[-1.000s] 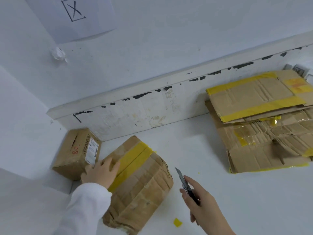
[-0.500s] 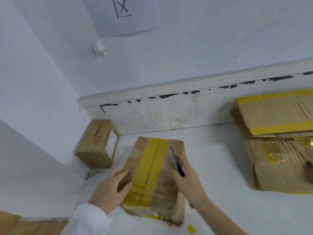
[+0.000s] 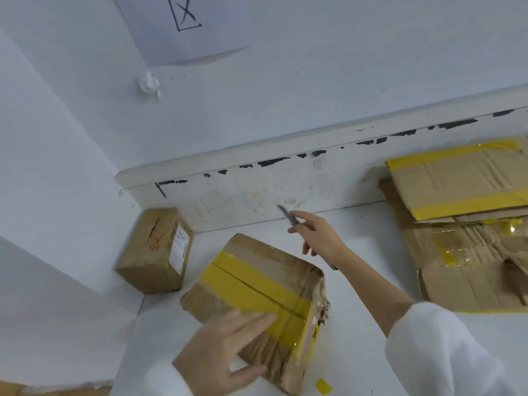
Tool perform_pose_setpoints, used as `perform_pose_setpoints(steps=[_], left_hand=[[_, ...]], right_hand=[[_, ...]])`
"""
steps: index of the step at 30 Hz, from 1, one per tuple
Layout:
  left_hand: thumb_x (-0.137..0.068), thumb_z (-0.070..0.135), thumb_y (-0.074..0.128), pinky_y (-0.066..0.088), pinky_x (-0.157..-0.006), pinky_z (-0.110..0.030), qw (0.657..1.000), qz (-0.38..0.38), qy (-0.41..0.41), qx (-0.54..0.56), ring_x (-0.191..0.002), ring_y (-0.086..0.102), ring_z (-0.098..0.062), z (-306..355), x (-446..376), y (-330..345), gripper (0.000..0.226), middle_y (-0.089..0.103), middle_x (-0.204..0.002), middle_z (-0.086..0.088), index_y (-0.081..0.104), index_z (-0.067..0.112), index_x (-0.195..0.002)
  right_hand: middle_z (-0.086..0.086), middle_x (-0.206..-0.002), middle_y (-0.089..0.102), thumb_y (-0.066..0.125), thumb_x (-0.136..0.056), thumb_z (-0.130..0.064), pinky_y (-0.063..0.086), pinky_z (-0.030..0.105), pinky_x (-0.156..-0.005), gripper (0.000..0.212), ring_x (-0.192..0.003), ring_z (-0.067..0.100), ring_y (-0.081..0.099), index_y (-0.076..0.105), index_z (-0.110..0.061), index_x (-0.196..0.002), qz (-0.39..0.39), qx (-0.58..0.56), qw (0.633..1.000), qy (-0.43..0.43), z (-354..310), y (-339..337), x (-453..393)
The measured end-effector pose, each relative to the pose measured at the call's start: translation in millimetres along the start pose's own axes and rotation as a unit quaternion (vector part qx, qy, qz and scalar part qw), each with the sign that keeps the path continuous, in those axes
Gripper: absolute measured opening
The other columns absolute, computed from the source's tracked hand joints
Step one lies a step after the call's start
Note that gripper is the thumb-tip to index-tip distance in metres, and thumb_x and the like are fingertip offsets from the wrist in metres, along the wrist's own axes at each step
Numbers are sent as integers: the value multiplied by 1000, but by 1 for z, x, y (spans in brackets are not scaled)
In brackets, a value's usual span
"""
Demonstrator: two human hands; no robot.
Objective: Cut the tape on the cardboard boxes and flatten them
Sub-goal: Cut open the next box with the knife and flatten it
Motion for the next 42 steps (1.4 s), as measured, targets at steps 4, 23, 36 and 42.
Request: perform_pose_setpoints(steps=[4, 23, 36, 42], left_hand=[[-66, 91, 11, 30, -108, -25, 965, -54, 1, -257, -138, 31, -18, -25, -40, -8, 116, 25, -152, 1, 24, 7, -145], [-87, 70, 19, 2, -116, -42, 937, 49, -333, -90, -142, -17, -6, -26, -73, 36, 76, -21, -155, 13, -10, 34, -148], [-88, 69, 18, 4, -115, -44, 936, 49, -339, -85, -143, -16, -6, -26, -75, 38, 74, -20, -155, 12, -8, 35, -148], [-89, 68, 19, 4, -115, -45, 936, 55, -335, -90, -143, -15, -6, -26, -76, 37, 73, -19, -156, 12, -7, 34, -148]], right_hand=[[1, -89, 68, 39, -99, -9, 35, 18, -37, 37, -44, 12, 48, 49, -25, -130, 101, -68, 992, 32, 39, -44, 53], [-3, -66, 57, 38, -100, -21, 35, 26, -54, 28, -52, 8, 41, 64, -30, -108, 101, 92, 990, 33, 77, -34, 118], [1, -67, 44, 29, -103, -33, 27, 25, -48, 27, -67, 24, 41, 55, -31, -109, 24, 269, 963, -4, 66, -38, 140], [-1, -76, 47, 27, -103, -28, 35, 30, -59, 28, -71, 22, 43, 46, -36, -121, 35, 294, 955, 7, 73, -35, 166]])
Point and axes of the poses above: each hand's wrist, its own x-axis away from the middle knuckle, its own y-axis out of the palm, z = x × y, the point moved 10 cm from there along -x, towards the middle knuckle
